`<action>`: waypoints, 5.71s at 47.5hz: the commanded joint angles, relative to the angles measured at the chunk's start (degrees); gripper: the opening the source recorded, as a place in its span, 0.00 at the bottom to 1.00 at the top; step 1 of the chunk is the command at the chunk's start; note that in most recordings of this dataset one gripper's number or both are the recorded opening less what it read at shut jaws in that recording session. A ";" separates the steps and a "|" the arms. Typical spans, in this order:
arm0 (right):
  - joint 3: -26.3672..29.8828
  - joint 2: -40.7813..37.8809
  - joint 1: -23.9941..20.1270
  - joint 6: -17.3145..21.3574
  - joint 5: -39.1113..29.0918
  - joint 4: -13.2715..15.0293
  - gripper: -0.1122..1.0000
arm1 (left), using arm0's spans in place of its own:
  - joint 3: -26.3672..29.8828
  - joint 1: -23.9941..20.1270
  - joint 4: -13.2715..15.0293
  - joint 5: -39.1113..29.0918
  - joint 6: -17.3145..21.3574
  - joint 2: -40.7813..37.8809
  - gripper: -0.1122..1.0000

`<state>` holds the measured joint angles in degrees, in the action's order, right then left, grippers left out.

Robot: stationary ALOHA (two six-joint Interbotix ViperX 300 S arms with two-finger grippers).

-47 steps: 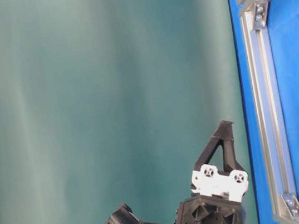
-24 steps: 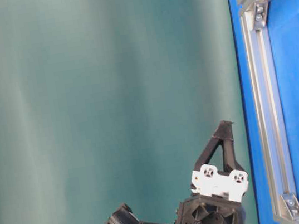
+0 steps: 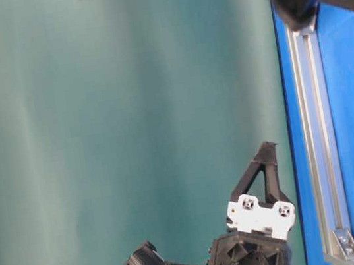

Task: Insert the wire through the string loop located on the right side.
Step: 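Lift the USB cable with the right gripper and carry it rightward, then push the USB plug leftward through the white zip-tie loop with right gripper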

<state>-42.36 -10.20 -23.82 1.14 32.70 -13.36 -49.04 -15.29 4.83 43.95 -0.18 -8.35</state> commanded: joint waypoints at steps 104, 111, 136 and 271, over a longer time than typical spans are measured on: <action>-10.90 10.99 -2.29 0.00 -1.14 -2.81 0.07 | 0.18 -0.09 -0.09 0.26 0.26 1.76 0.10; -17.40 16.44 -3.16 -0.09 -1.14 -4.66 0.07 | 0.18 -0.18 -0.09 0.35 0.26 1.85 0.10; -32.43 34.01 -3.96 -0.18 -8.09 -4.75 0.07 | 0.09 -0.18 -0.09 0.44 0.35 1.85 0.10; -37.27 37.62 6.50 -2.64 -5.89 -4.75 0.07 | 0.18 -0.18 -0.18 0.70 0.44 1.76 0.10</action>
<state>-80.16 27.25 -17.49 -1.41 26.10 -18.11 -49.31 -15.38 4.83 44.03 0.18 -8.35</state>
